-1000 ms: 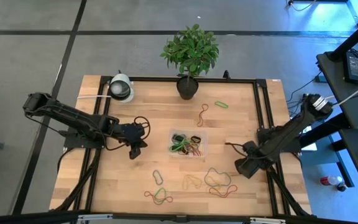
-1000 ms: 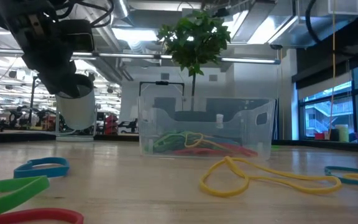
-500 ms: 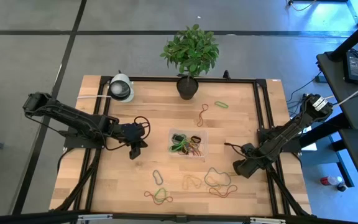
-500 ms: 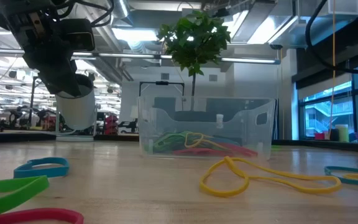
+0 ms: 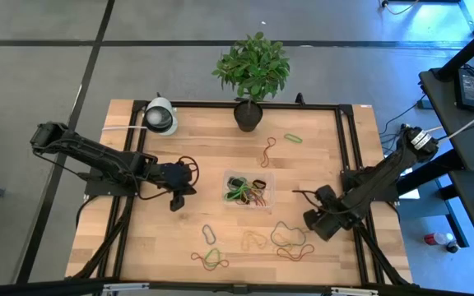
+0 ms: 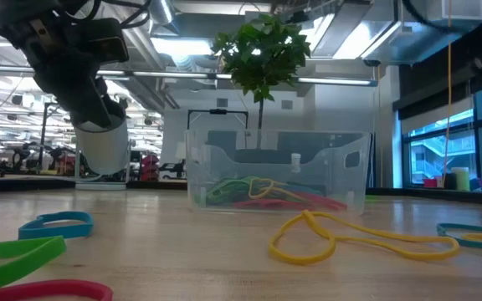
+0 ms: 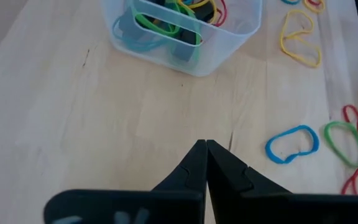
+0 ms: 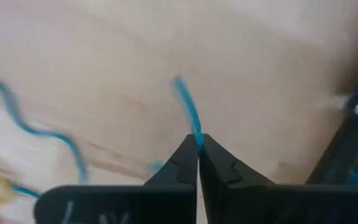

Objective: Pick and place rubber bands into bin
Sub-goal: Put the blue rubber band into the bin

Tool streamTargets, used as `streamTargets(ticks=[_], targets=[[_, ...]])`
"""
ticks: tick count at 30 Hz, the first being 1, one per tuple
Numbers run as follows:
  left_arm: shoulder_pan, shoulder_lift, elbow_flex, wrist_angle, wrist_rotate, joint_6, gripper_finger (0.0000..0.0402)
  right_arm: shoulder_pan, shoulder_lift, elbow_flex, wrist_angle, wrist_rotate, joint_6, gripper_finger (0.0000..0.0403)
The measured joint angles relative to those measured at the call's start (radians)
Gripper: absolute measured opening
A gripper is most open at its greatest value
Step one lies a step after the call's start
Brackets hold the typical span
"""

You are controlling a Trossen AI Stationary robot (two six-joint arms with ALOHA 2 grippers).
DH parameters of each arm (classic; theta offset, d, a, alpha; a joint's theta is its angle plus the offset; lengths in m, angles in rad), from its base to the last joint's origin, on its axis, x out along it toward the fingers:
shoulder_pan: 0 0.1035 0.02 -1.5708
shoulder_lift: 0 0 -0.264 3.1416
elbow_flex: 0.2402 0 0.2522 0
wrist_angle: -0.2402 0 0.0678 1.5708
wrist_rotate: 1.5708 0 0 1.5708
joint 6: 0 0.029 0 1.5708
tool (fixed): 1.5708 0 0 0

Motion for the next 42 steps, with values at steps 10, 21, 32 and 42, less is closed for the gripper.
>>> streamTargets(ticks=[10,21,32,42], targets=[[0.0,0.0,0.0,0.0,0.0,0.062,0.0005,-0.065,0.047,0.407,-0.357,0.272,-0.108,0.0002],[0.0,0.0,0.0,-0.004,-0.011,0.08,0.0005,-0.303,0.268,0.738,-0.261,0.454,-0.653,0.0001],[0.0,0.0,0.0,-0.004,-0.008,0.142,0.0007,-0.459,0.536,0.752,-0.007,0.359,-0.999,0.0012],[0.0,0.0,0.0,-0.004,-0.007,0.118,0.0047,-0.492,0.61,0.752,-0.001,0.156,-1.047,0.0021]])
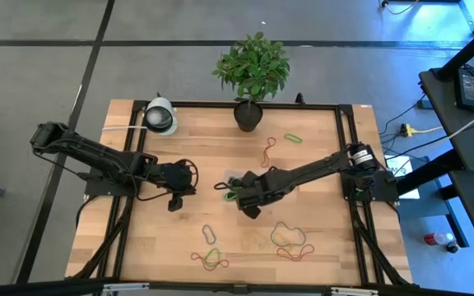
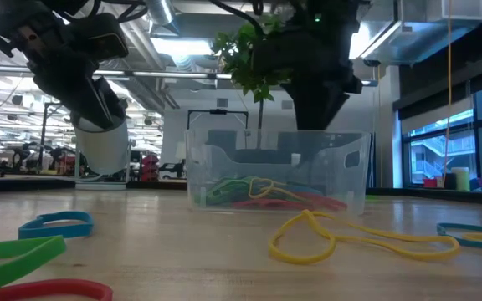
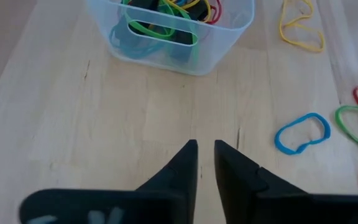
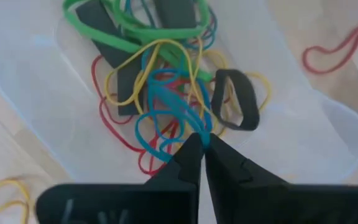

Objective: Pick and place rubber bands into bin
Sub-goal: Put the blue rubber band into the bin

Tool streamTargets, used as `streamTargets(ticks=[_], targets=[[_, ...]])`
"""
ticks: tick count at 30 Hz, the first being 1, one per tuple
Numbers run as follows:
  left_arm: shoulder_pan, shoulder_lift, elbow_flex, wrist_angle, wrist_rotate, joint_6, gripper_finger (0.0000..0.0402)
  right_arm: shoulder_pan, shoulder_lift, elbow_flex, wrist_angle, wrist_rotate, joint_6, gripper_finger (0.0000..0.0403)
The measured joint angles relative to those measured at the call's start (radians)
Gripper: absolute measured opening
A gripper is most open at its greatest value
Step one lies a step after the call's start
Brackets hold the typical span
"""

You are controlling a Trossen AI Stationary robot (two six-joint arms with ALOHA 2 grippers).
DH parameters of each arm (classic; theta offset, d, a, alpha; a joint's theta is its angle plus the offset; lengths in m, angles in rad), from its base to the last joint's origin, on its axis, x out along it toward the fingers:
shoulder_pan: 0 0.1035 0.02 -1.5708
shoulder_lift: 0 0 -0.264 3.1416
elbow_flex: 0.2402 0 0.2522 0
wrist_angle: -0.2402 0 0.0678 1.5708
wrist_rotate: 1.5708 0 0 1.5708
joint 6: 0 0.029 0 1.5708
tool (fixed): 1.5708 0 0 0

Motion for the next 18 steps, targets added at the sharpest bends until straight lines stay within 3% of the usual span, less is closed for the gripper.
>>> streamTargets(ticks=[9,14,18], targets=[[0.0,0.0,0.0,0.011,-0.008,-0.022,0.0123,-0.012,-0.036,0.0,-0.005,-0.015,0.008,0.01],[-0.016,0.003,0.017,0.023,-0.018,-0.014,0.013,-0.012,-0.069,0.0,-0.013,-0.015,-0.017,0.0147],[-0.085,0.023,0.106,-0.026,-0.109,-0.014,0.0124,-0.012,-0.092,0.0,-0.028,0.003,-0.067,0.0171]])
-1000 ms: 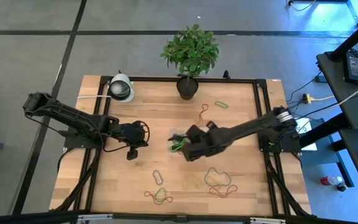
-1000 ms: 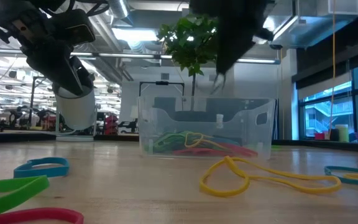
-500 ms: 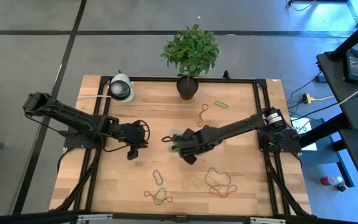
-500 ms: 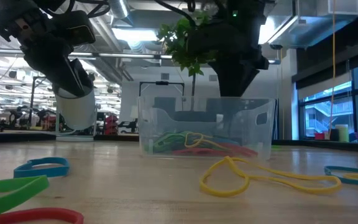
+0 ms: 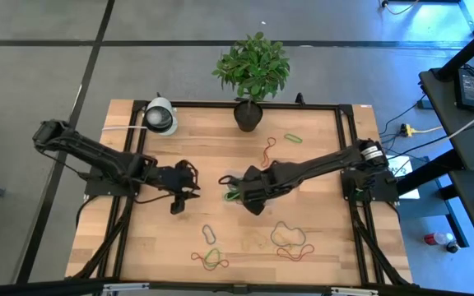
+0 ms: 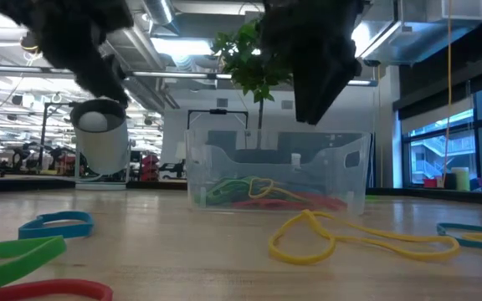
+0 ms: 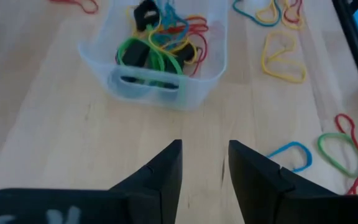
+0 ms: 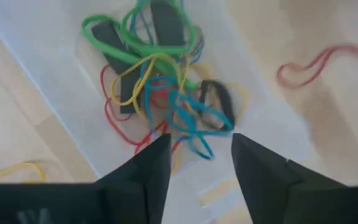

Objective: Pick and place rubber bands into bin
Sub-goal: Put the blue rubber band into the bin, then put the red rubber band into the bin

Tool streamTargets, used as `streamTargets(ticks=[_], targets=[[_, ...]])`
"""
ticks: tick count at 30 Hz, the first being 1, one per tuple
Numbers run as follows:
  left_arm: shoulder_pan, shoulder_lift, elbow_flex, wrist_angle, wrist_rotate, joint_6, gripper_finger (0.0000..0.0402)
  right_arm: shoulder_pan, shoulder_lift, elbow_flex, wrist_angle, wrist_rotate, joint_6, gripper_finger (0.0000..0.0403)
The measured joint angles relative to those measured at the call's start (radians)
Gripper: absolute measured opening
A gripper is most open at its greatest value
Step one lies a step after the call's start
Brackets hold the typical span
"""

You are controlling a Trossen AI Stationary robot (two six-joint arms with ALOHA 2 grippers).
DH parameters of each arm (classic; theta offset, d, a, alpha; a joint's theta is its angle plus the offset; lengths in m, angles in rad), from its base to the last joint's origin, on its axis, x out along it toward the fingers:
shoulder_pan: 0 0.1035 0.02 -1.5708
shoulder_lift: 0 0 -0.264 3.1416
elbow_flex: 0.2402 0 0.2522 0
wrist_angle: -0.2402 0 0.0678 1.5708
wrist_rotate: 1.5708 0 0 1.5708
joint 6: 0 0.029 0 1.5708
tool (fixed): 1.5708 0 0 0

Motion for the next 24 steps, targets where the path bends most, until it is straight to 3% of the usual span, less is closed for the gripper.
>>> streamTargets(ticks=[7,14,17,24], targets=[[-0.136,0.145,0.244,-0.277,-0.151,-0.085,0.0123,0.003,-0.03,0.0,-0.014,0.043,-0.099,0.0178],[-0.267,0.396,0.487,-0.46,-0.139,-0.17,0.0123,0.037,-0.108,-0.096,-0.032,0.045,-0.119,0.0176],[-0.315,0.495,0.574,-0.479,-0.09,-0.176,0.0123,0.094,-0.217,-0.216,-0.015,0.044,-0.084,0.017],[-0.387,0.7,0.743,-0.477,-0.037,-0.259,0.0123,0.292,-0.604,-0.587,0.144,0.088,0.147,0.016]])
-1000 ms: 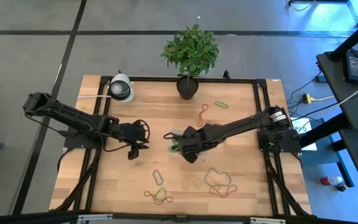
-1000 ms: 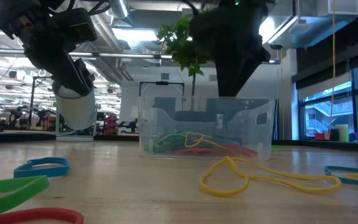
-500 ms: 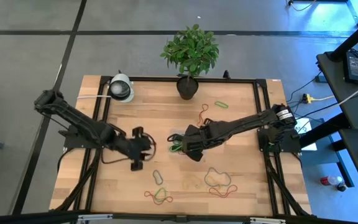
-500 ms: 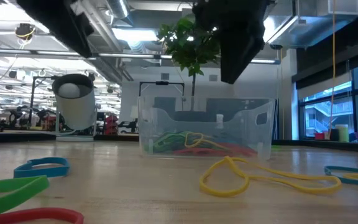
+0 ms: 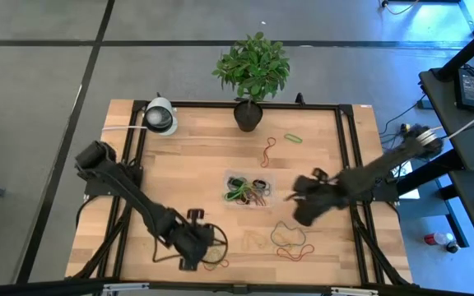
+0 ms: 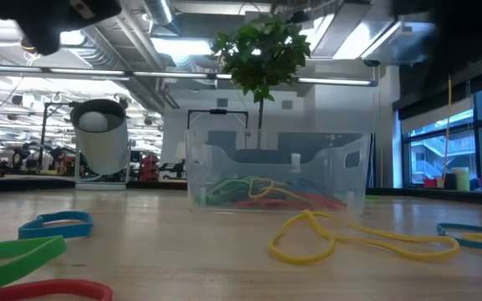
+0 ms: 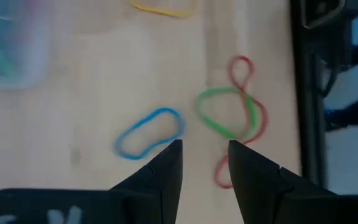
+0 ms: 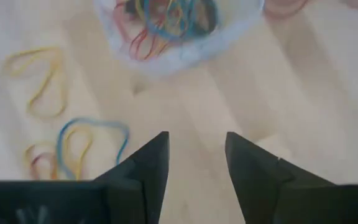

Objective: Pick and place rubber bands into bin
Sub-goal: Put the red rubber band into the bin

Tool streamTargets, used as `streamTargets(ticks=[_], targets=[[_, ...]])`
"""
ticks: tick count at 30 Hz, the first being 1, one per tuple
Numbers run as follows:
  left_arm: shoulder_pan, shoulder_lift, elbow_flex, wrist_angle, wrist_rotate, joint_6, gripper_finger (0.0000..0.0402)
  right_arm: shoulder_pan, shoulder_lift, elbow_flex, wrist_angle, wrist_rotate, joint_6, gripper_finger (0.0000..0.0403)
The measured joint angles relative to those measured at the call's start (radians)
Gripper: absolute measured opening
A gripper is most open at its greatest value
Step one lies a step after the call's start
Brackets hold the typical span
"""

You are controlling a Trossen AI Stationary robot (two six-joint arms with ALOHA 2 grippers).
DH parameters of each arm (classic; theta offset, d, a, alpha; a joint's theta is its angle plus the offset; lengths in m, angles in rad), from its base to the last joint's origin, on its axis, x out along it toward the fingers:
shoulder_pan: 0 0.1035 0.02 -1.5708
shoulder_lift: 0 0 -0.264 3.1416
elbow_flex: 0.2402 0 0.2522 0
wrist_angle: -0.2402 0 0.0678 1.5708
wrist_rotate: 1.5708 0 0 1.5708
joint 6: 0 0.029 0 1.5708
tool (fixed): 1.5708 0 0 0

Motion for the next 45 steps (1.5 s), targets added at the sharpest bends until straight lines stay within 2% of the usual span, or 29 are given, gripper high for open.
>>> streamTargets(ticks=[5,8,11,14,21,24,29,35,38,41,45], targets=[[-0.039,0.125,0.056,0.003,0.088,-0.019,0.0123,0.13,-0.22,-0.213,0.071,0.0,0.187,0.016],[-0.059,0.186,0.059,0.0,0.114,-0.083,0.0123,0.181,-0.305,-0.307,0.129,0.0,0.277,0.016],[-0.071,0.239,0.059,0.001,0.114,-0.134,0.0123,0.217,-0.353,-0.368,0.209,0.0,0.299,0.016],[-0.073,0.278,0.059,0.011,0.114,-0.169,0.0123,0.235,-0.372,-0.396,0.279,0.0,0.289,0.016],[-0.073,0.337,0.064,0.065,0.111,-0.26,0.012,0.24,-0.372,-0.398,0.287,0.0,0.279,0.016],[-0.073,0.34,0.065,0.062,0.111,-0.318,0.0095,0.24,-0.372,-0.398,0.288,0.0,0.256,0.016],[-0.073,0.352,0.114,0.001,0.132,-0.32,0.0012,0.24,-0.372,-0.398,0.293,0.0,0.233,0.016],[-0.07,0.341,0.277,-0.102,0.206,-0.299,0.0003,0.24,-0.372,-0.398,0.292,0.0,0.203,0.016],[-0.062,0.334,0.384,-0.139,0.162,-0.295,0.0003,0.24,-0.372,-0.398,0.292,0.0,0.199,0.016],[-0.057,0.333,0.491,-0.214,0.069,-0.272,0.0003,0.24,-0.371,-0.398,0.292,0.006,0.199,0.016],[-0.026,0.331,0.631,-0.321,-0.077,-0.187,0.0003,0.239,-0.369,-0.398,0.293,0.07,0.205,0.016]])
